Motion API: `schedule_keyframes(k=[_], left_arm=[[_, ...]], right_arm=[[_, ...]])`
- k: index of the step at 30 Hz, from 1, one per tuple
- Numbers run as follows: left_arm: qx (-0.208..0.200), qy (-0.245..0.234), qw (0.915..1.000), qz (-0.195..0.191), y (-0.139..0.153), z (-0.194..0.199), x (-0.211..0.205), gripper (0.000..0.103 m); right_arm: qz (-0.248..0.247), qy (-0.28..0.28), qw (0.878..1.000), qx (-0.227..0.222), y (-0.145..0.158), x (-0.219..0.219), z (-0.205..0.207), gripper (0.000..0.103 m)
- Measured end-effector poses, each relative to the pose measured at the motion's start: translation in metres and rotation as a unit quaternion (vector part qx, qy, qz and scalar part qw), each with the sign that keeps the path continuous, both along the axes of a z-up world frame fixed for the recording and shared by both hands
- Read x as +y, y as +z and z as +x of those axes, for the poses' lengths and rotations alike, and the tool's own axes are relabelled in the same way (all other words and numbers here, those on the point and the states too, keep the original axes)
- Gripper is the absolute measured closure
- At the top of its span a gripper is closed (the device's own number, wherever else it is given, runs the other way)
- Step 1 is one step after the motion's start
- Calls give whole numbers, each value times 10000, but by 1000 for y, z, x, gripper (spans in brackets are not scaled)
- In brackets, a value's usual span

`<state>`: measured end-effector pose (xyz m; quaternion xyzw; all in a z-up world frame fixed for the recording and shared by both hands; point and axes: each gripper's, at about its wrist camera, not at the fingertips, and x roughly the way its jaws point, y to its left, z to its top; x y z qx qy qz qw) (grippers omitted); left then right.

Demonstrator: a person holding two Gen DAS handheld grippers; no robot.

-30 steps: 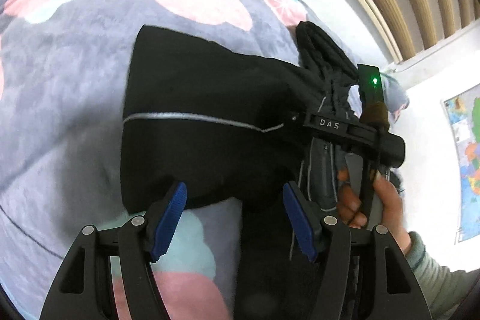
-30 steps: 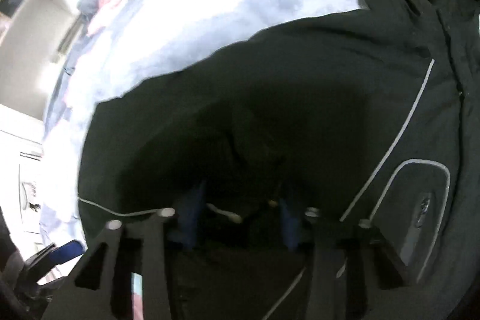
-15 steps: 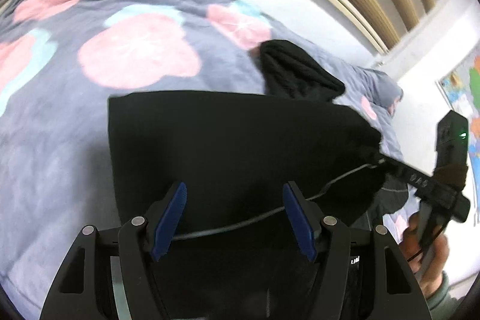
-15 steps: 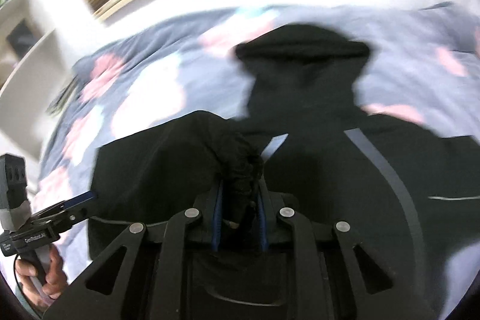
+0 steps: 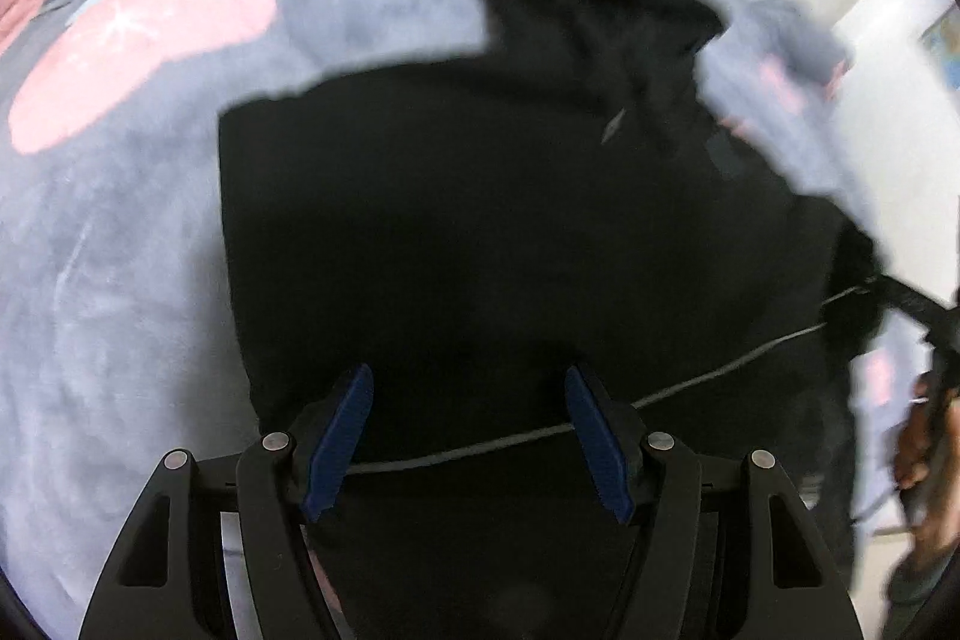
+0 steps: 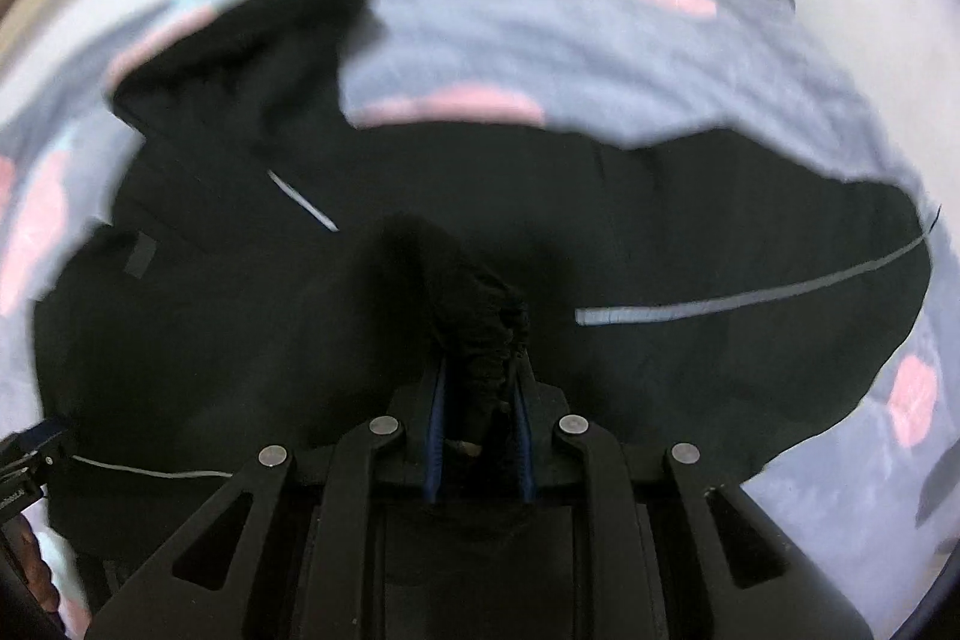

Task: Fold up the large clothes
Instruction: 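Fold the held sleeve across the jacket body with the left gripper, release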

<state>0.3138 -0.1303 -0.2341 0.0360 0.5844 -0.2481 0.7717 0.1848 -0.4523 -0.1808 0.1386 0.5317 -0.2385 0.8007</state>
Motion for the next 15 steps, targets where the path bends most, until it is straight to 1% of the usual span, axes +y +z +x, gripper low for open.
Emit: schedule_keyframes(k=[1,2,3,5,7,9,10,11,12,13,14,15], left_arm=[[-40,-49,9998,180,-7,-1,-5,35],[-95,-79,9995,281,-11,-1,-8,34],[-192,-131,9987,459,-15,-2,-13,33],[-236,-120,9979,590,-17,-1,-18,33],[-239,-96,9978,616,-18,0,-19,32],[-258,-89,9978,600,-16,-1,-17,32],[-276,-77,9979,583,-14,-2,-16,32],[-287,-57,9980,561,-10,-4,-15,32],[-286,-21,9983,507,-2,-7,-13,32],[-252,8,9993,276,9,-11,-8,32],[-228,18,9997,18,21,-16,-6,32],[-231,31,9996,-144,28,-19,-4,32]], right_arm=[[89,-43,9999,123,-15,-5,0,81],[143,-102,9996,219,-29,-9,-1,80],[172,-124,9995,246,-37,-10,-2,78],[162,-148,9993,290,-45,-12,-1,76],[155,-157,9991,353,-47,-14,0,75],[140,-119,9988,455,-41,-14,0,69],[94,-119,9987,492,-34,-13,-1,68],[51,-116,9990,434,-21,-11,-4,64],[26,-78,9997,246,-4,-5,-10,53],[31,-40,9999,97,5,-1,-13,44],[47,54,9998,-208,22,8,-18,26],[56,168,9988,-454,34,18,-22,13]])
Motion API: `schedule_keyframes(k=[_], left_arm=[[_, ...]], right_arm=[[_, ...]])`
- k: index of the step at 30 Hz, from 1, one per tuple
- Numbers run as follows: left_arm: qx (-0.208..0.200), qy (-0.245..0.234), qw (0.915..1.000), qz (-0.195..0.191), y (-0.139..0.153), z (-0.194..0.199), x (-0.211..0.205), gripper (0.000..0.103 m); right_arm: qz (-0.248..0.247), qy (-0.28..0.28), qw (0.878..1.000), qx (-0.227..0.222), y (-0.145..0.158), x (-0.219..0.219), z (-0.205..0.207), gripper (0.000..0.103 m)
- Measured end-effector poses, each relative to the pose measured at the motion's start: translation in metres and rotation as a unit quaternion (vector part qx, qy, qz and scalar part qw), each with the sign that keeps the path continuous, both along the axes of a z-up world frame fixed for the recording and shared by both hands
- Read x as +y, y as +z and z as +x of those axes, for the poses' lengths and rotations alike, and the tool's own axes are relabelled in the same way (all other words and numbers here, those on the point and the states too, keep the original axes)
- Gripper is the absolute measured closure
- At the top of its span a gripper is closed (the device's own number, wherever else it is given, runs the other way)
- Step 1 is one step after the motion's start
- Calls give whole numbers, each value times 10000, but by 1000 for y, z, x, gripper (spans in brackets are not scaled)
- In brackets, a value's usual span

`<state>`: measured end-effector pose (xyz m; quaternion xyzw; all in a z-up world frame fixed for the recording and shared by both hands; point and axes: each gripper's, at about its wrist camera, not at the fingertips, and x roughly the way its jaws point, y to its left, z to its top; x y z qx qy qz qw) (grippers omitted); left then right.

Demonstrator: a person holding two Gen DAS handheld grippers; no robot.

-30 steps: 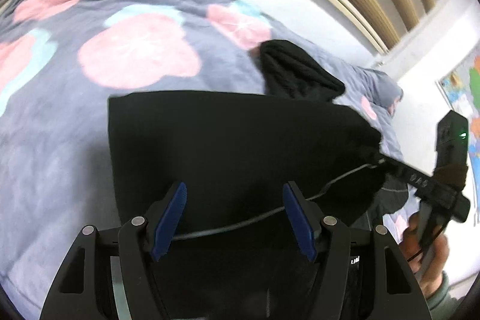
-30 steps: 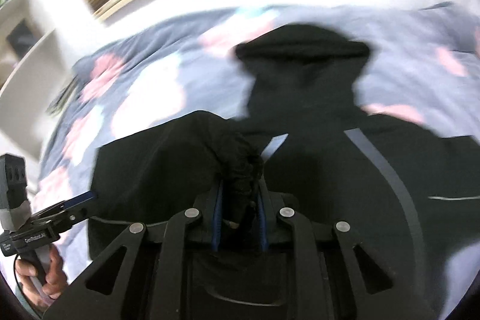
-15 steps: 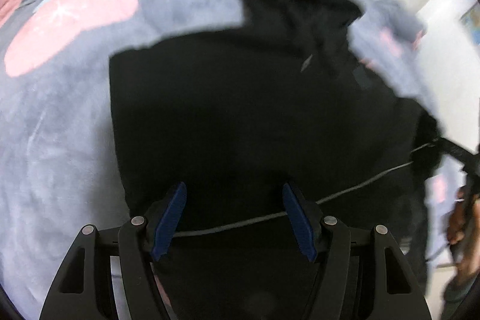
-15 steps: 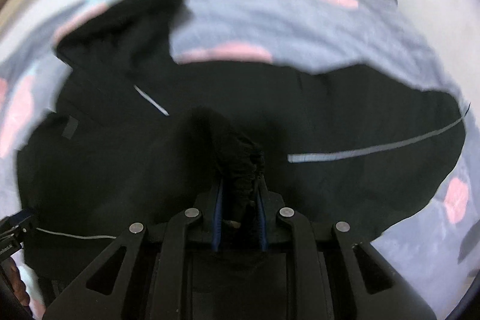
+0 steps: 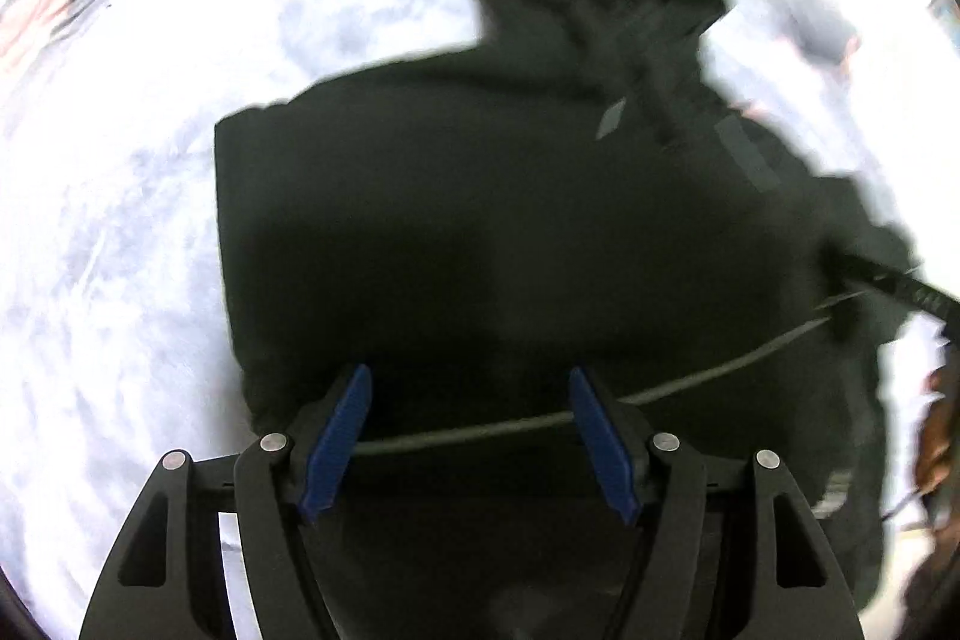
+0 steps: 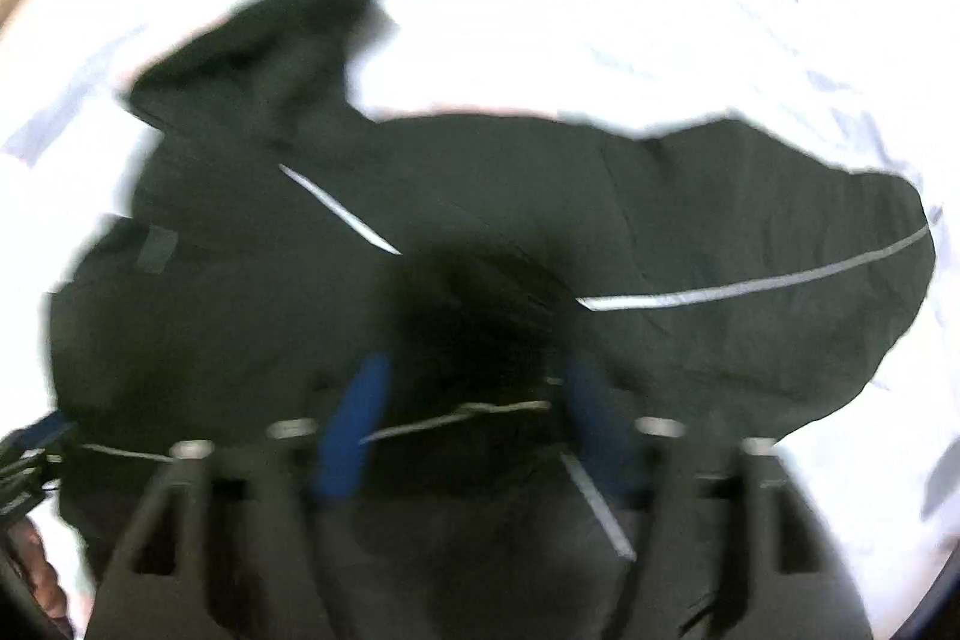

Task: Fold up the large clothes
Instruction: 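Fold the held sleeve across the jacket body with the left gripper, release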

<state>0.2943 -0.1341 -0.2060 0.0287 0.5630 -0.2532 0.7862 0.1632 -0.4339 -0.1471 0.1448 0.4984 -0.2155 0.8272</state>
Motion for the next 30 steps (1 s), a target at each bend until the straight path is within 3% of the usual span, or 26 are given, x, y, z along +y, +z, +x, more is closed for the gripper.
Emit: schedule_keyframes(k=[2,4,6,8,9,11,13,16,19,25,30], left_arm=[[-75,13,9999,-124,11,-9,0,32],[-74,-29,9999,133,5,-14,-6,32],[152,-12,9987,480,-19,-13,-10,32],[139,-46,9973,714,-35,-10,-11,31],[69,-113,9965,829,-38,-10,-15,31],[-168,-336,9911,1276,-41,-15,-27,30],[-158,-281,9892,1431,-37,-17,-31,30],[-133,-147,9915,1283,-18,-25,-22,30],[-287,-169,9956,870,26,-61,3,30],[-701,-78,9970,322,103,-149,49,30],[-908,21,9957,-184,139,-198,45,30]], right_arm=[[36,374,9992,-146,5,24,4,14],[94,791,9968,113,-10,53,17,22],[171,1060,9925,587,-46,75,29,29],[496,1021,9879,1054,-85,77,29,27],[544,940,9893,969,-96,74,28,25],[509,915,9902,922,-97,75,29,26],[545,870,9895,1013,-92,76,28,26],[740,792,9882,1087,-70,74,14,28],[836,768,9905,771,-38,76,-17,28],[712,605,9949,374,29,92,-120,28],[235,646,9971,319,77,95,-177,28]])
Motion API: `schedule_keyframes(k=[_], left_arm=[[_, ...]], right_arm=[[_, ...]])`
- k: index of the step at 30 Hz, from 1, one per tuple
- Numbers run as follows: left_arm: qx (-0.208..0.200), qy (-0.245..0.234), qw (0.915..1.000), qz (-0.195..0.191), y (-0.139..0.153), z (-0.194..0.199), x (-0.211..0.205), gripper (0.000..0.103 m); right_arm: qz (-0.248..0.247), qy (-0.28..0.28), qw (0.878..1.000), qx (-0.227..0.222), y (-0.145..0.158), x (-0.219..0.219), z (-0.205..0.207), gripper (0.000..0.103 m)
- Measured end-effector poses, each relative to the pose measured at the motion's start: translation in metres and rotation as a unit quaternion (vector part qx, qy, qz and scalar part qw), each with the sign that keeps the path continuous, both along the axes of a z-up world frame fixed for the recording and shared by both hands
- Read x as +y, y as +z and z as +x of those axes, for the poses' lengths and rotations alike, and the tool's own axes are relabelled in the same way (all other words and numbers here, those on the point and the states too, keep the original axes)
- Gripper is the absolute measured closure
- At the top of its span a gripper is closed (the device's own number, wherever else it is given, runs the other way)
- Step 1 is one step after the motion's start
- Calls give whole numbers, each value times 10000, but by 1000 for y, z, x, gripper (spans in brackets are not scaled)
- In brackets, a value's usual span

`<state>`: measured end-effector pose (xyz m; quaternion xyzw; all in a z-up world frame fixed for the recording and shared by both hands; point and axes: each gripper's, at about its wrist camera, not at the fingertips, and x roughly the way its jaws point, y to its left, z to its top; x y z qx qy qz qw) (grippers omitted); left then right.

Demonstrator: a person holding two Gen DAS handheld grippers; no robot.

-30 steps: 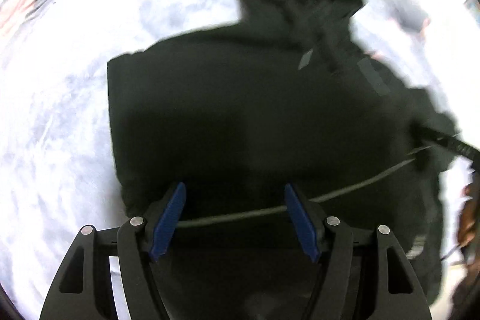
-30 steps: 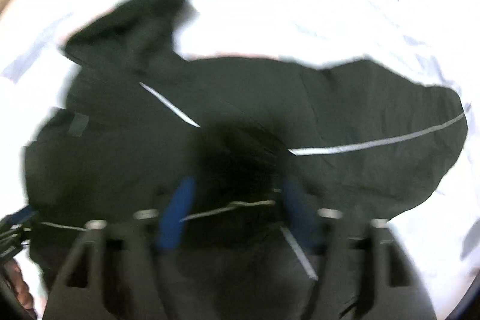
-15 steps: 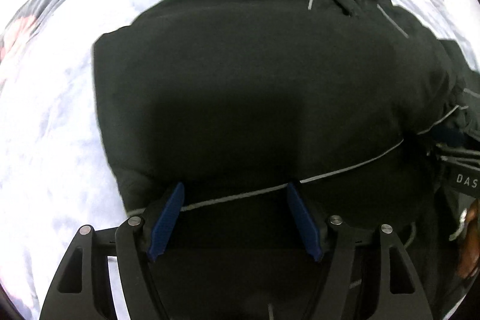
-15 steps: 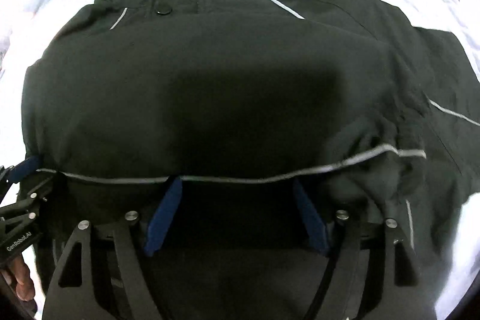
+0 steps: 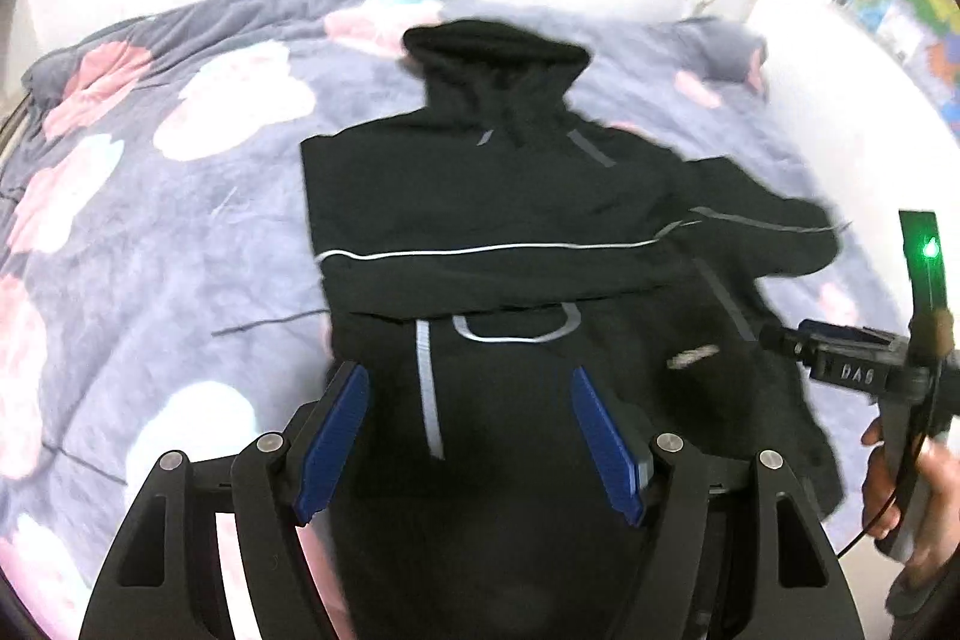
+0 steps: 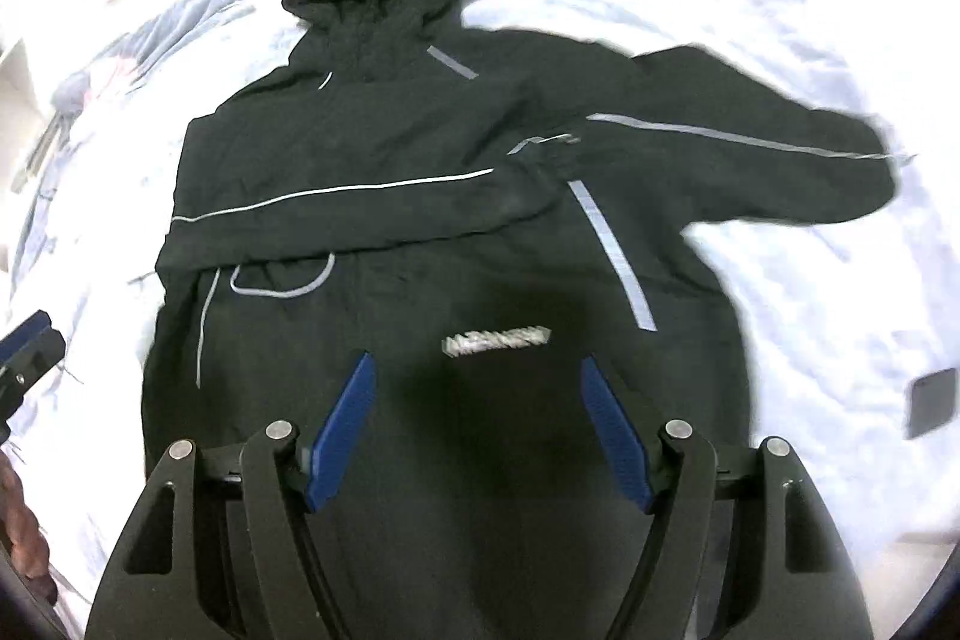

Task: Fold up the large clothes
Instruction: 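Fold the held sleeve across the jacket body with the left gripper, release, then move the right gripper to the cuff of the other sleeve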

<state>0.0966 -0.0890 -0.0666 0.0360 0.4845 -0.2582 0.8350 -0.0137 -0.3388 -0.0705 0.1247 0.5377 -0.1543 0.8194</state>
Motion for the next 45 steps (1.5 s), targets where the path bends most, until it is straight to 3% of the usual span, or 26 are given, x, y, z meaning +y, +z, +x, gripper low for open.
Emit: schedule_keyframes(k=[5,10,13,18,27,31,35,45], left_arm=[[-90,-124,9999,-21,13,-44,-24,30],[-241,12,9996,139,29,-73,-54,30],[-245,342,9990,168,39,-90,-75,30],[137,683,9975,-150,35,-111,-133,30],[124,453,9989,37,33,-142,-249,30],[72,460,9985,283,34,-137,-275,30],[183,647,9961,574,27,-122,-287,30],[557,620,9911,1041,-5,-94,-327,30]], right_arm=[[-120,-46,9996,-270,30,-24,-32,27],[74,-39,9992,-399,28,-76,-49,27],[122,-38,9994,-333,24,-113,-57,27],[65,-291,9991,-304,24,-212,-87,27],[367,-1355,9899,-212,2,-405,-133,27],[910,-1875,9767,-520,-18,-491,-126,26],[1328,-2184,9645,-658,-49,-548,-104,23],[1996,-2726,9392,-610,-132,-619,-65,20]])
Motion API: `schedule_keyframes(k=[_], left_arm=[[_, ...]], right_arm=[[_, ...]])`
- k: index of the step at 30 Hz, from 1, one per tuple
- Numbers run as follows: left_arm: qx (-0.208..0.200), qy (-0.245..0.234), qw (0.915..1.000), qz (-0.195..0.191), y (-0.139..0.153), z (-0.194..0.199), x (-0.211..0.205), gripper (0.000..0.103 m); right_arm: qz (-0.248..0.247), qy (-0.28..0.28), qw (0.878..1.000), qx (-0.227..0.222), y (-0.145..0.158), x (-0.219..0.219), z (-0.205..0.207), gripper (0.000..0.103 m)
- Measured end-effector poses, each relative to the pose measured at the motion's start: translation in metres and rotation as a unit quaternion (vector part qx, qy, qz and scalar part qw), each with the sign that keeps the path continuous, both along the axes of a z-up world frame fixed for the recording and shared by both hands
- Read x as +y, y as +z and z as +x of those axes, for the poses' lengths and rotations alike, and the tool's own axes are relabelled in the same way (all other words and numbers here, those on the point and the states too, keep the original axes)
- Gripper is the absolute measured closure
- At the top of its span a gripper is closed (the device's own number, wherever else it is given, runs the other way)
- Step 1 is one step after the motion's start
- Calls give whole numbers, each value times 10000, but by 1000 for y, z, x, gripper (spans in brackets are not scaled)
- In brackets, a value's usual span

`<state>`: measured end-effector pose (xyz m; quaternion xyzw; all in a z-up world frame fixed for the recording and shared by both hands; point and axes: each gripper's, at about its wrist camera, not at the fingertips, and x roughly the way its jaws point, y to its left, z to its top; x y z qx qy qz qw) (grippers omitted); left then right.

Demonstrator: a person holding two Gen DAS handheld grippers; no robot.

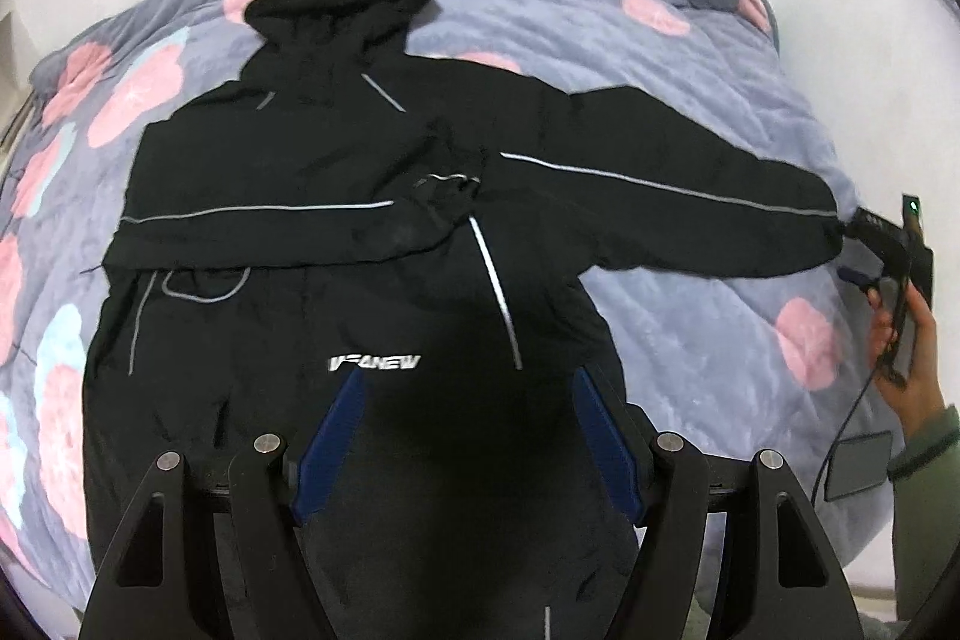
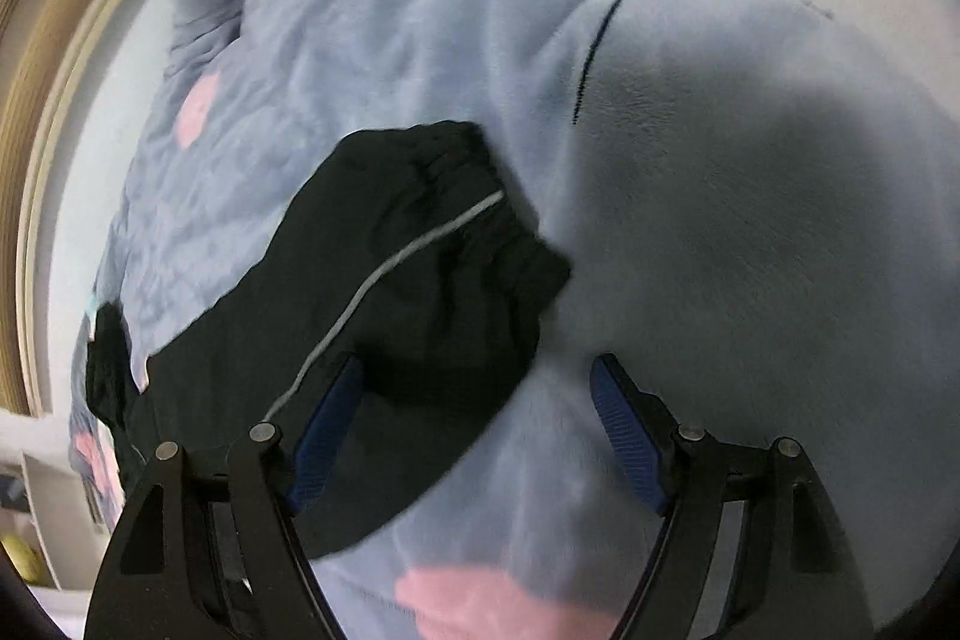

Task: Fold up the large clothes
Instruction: 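Move the right gripper to the cuff of the other sleeve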

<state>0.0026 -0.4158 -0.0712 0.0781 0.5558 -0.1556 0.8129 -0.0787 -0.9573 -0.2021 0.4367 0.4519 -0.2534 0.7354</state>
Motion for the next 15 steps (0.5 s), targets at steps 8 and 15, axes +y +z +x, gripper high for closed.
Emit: schedule_keyframes(k=[8,15], left_arm=[[93,-239,9994,226,-11,7,-28,30],[169,-563,9980,239,-19,10,-57,30]], right_arm=[[443,35,9969,-642,-23,-16,20,10],[475,298,9890,-1371,14,1,18,88]])
